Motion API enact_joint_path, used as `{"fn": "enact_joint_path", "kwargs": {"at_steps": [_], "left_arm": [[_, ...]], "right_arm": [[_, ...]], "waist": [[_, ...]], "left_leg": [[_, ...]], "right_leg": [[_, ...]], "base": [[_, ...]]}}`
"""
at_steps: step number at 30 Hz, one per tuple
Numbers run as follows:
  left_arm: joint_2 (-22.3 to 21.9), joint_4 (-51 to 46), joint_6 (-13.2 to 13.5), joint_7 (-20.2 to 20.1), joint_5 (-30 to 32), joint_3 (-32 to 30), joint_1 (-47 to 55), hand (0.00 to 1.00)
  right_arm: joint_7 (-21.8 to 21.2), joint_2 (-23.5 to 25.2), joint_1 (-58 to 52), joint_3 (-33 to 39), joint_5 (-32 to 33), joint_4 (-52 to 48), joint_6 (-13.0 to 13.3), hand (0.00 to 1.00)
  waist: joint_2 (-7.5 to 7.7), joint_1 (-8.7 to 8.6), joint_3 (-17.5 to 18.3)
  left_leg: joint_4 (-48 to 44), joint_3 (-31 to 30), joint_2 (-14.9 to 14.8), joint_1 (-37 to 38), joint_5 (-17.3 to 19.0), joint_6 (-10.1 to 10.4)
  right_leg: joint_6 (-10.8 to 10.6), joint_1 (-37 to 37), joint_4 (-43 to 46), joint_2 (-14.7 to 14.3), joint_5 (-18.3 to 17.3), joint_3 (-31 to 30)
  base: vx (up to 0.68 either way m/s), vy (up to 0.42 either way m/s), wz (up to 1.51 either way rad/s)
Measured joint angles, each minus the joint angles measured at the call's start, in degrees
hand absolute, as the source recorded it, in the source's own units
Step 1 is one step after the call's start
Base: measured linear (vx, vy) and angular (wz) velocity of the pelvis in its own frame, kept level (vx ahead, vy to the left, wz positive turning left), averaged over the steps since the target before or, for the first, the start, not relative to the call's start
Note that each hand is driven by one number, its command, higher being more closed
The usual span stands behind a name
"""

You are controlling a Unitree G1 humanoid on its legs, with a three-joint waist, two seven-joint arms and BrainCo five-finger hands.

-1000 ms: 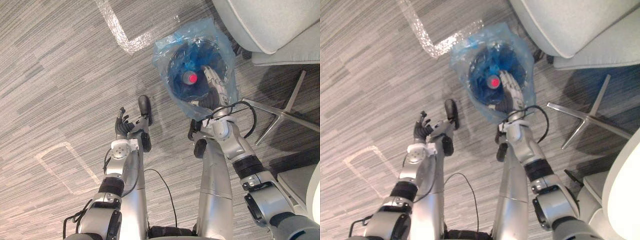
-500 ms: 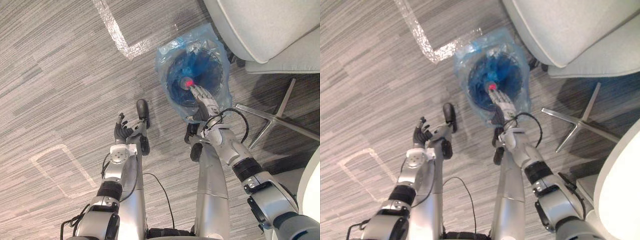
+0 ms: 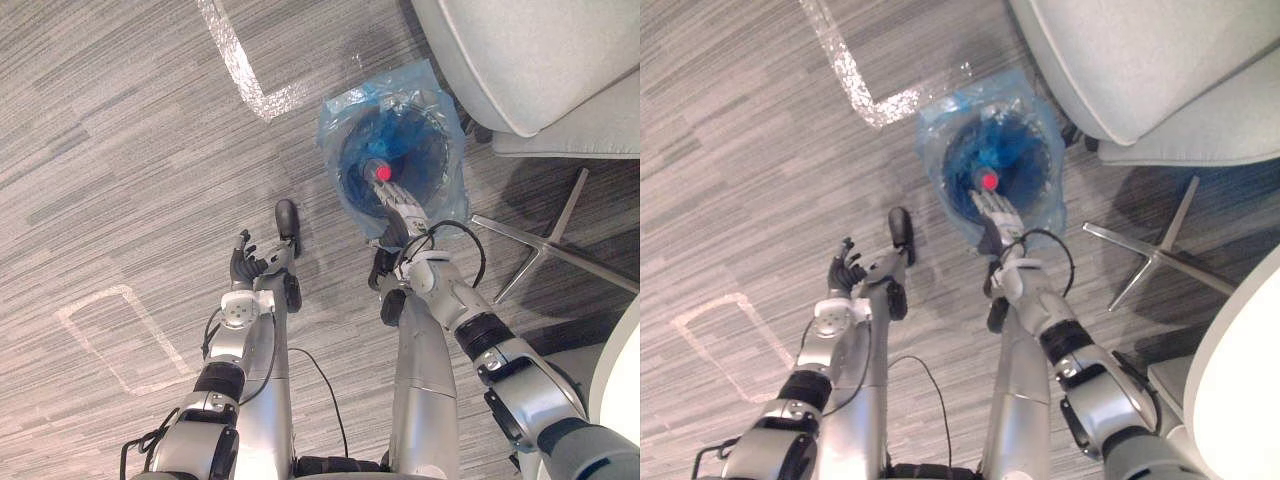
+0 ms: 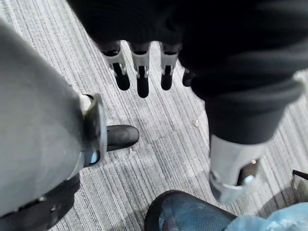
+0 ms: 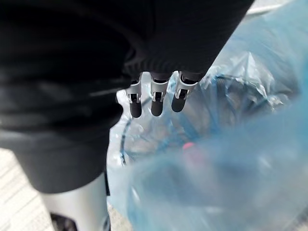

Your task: Gather rubbish on tea table into small bin, then transfer packed bag to large trash can.

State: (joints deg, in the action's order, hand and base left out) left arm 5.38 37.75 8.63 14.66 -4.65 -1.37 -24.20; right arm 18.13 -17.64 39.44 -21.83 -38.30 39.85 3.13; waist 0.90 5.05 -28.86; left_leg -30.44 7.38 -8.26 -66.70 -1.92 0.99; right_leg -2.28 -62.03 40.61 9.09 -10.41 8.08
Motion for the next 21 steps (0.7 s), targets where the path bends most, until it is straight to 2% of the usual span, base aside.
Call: {"fn": "enact_joint_path", "kwargs": {"at_steps": [6,7,9,12,21], "left_arm": [[-0.63,-0.25,0.38,1.26,-0.16,-2.16,-1.62,0.00],[-0.80,-0.15,0.42,1.40,-0.21,-2.27,-2.01,0.00],[-1.33,-0.12,0.57,1.49,-0.89,-3.19,-3.20,0.00],[-1.79,-0.19,0.66,1.84,-1.69,-4.29,-4.15,0.00],[-2.31,-0.39,0.64,2.14,-2.18,-4.35,-4.27,0.00]], "right_arm": [[1.14,1.99,2.05,5.01,0.03,3.33,-2.18,0.00],[1.29,1.98,2.59,5.71,0.05,4.08,-2.34,1.00],[2.10,1.83,3.93,8.64,0.14,6.18,-3.79,1.00],[2.30,1.81,5.26,10.52,0.38,7.34,-4.81,1.00],[2.83,3.70,6.24,10.36,2.36,8.20,-4.67,1.00]], "waist": [[-0.02,0.19,0.01],[-0.02,0.16,0.01],[-0.05,0.07,0.00],[-0.08,0.17,-0.02],[-0.08,0.62,-0.02]], "left_leg": [[0.38,-0.35,0.15,-2.79,-0.38,0.11],[0.52,-0.50,0.29,-3.27,-0.62,-0.11],[1.87,-1.71,1.55,-4.92,-2.51,-0.02],[2.29,-3.04,2.28,-6.37,-3.47,0.19],[3.80,-3.15,2.48,-6.56,-3.68,0.66]], "right_leg": [[0.10,-2.82,0.15,0.06,-0.01,0.34],[0.12,-3.34,0.30,0.11,0.00,0.49],[0.32,-5.19,1.06,0.91,-0.30,1.30],[0.64,-6.34,2.35,1.73,-1.23,2.68],[0.80,-7.35,3.06,2.00,-1.64,2.75]], "base": [[0.00,-0.009,0.01],[0.00,-0.014,0.13],[0.01,-0.011,0.33],[0.00,-0.019,0.31],[-0.02,-0.017,0.06]]}}
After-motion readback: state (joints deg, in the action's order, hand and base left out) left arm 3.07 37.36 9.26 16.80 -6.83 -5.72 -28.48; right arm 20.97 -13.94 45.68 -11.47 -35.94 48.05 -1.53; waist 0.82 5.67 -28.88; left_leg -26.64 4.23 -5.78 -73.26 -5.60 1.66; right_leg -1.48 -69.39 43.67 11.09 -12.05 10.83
